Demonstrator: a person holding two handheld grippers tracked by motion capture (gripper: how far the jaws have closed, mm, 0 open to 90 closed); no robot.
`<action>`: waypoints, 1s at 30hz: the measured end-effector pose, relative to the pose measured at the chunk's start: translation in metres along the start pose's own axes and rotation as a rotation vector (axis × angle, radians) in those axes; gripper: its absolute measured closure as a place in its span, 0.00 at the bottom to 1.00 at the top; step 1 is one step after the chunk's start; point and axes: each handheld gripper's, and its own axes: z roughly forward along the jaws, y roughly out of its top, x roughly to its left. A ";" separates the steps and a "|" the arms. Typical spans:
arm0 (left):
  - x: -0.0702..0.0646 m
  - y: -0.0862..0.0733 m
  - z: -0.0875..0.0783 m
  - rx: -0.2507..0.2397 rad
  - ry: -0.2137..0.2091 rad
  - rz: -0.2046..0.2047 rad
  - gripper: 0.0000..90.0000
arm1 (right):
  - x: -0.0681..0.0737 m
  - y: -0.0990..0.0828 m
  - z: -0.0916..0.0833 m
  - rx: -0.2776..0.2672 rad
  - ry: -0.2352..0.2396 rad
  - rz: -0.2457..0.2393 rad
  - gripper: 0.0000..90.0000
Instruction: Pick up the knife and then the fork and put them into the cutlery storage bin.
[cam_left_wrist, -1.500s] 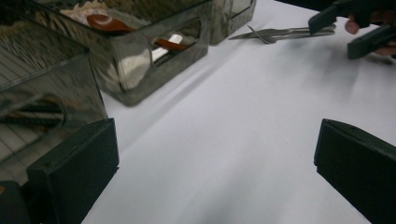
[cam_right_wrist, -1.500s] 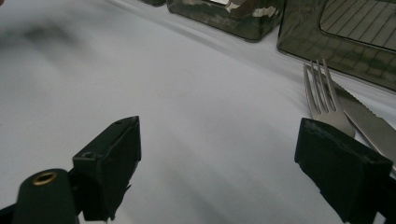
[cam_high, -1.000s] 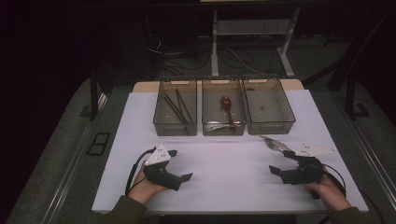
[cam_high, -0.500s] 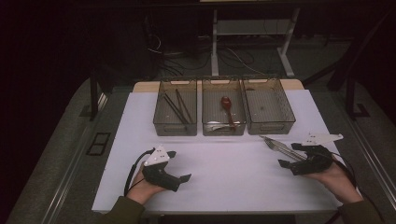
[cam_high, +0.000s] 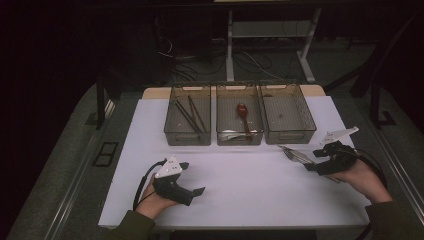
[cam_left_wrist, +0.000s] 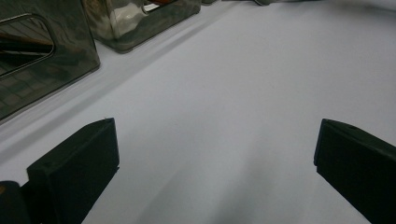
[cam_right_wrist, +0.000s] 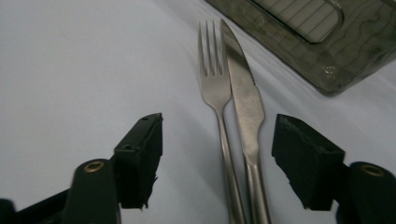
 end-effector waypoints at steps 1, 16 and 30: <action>0.000 0.000 0.000 -0.001 0.000 -0.001 0.00 | -0.002 0.002 0.001 0.017 -0.001 -0.008 0.41; -0.001 0.000 0.001 0.006 -0.009 0.005 0.00 | -0.021 0.021 0.009 0.243 0.010 -0.070 0.66; -0.003 -0.001 0.004 0.017 -0.019 0.005 0.00 | -0.028 0.024 0.027 0.414 0.029 -0.098 0.82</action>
